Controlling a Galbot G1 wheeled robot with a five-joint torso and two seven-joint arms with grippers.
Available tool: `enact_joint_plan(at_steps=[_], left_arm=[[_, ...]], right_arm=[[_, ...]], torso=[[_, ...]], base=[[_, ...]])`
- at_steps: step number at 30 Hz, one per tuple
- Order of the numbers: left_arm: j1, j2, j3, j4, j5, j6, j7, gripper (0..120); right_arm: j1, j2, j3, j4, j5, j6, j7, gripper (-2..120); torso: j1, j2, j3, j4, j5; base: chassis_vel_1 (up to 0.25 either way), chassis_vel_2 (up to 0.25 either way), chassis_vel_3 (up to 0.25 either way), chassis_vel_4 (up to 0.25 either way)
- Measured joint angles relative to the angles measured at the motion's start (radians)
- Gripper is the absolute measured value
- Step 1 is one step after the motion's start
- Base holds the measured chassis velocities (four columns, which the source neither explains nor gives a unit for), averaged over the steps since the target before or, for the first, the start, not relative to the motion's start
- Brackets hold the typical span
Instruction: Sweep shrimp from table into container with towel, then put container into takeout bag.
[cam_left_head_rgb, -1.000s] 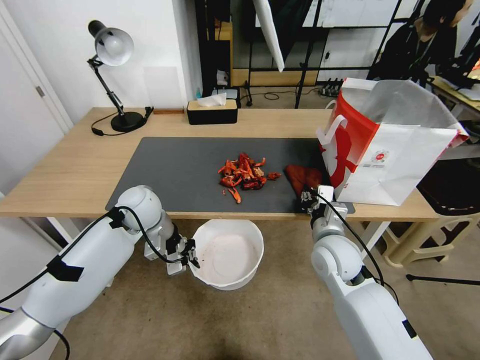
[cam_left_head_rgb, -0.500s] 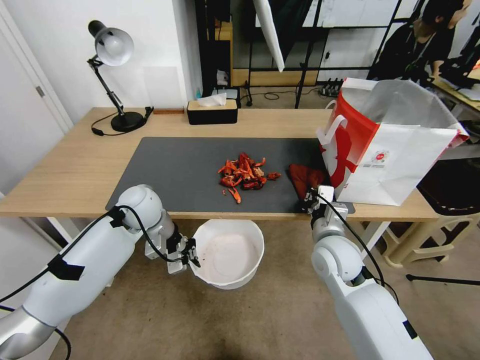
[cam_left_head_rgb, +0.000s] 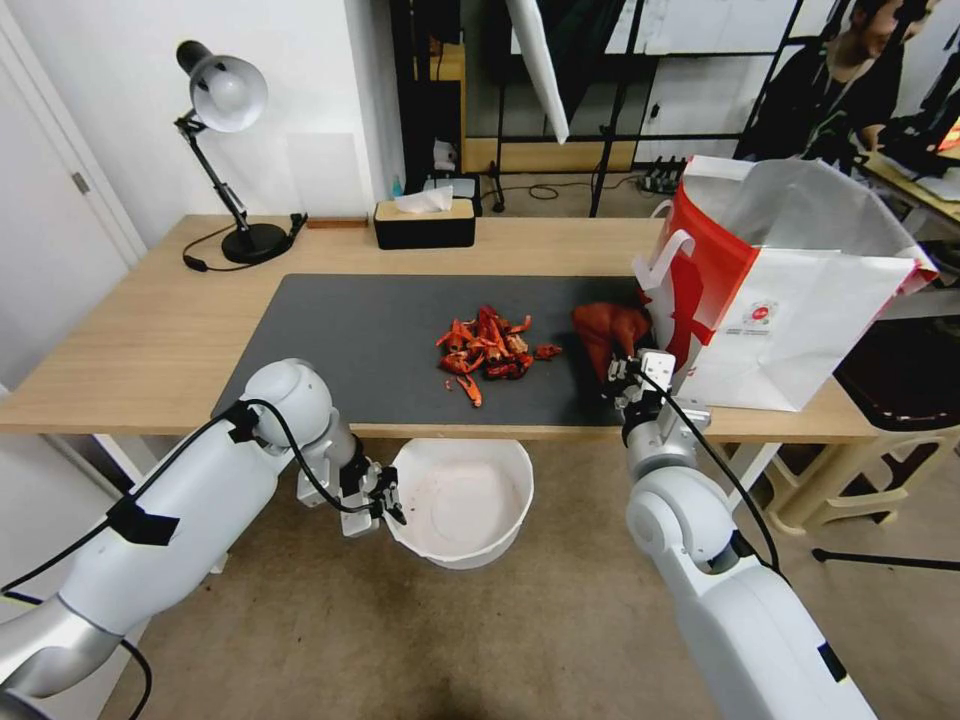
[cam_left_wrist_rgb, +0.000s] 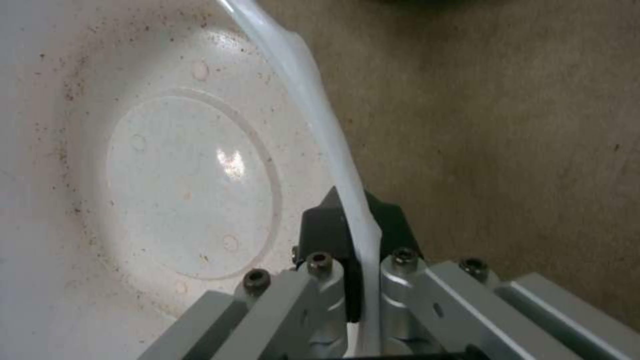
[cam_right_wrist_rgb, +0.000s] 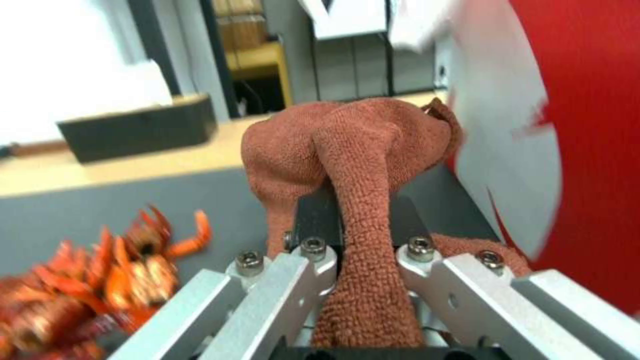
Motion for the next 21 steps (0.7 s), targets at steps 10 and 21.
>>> enact_joint_plan(at_steps=[10, 21], left_arm=[[0.007, -0.002, 0.003, 0.002, -0.002, 0.0, 0.0, 0], [-0.004, 0.002, 0.012, 0.014, -0.01, 0.0, 0.0, 0]], right_arm=[[0.12, -0.085, -0.042, -0.086, 0.067, 0.091, -0.063, 2], [0.302, -0.115, -0.127, -0.245, 0.16, 0.07, -0.103, 2]], torso=[[0.0, 0.0, 0.0, 0.0001, 0.0001], [0.0, 0.0, 0.0, 0.0001, 0.0001]], base=[[0.0, 0.0, 0.0, 0.0], [0.0, 0.0, 0.0, 0.0]])
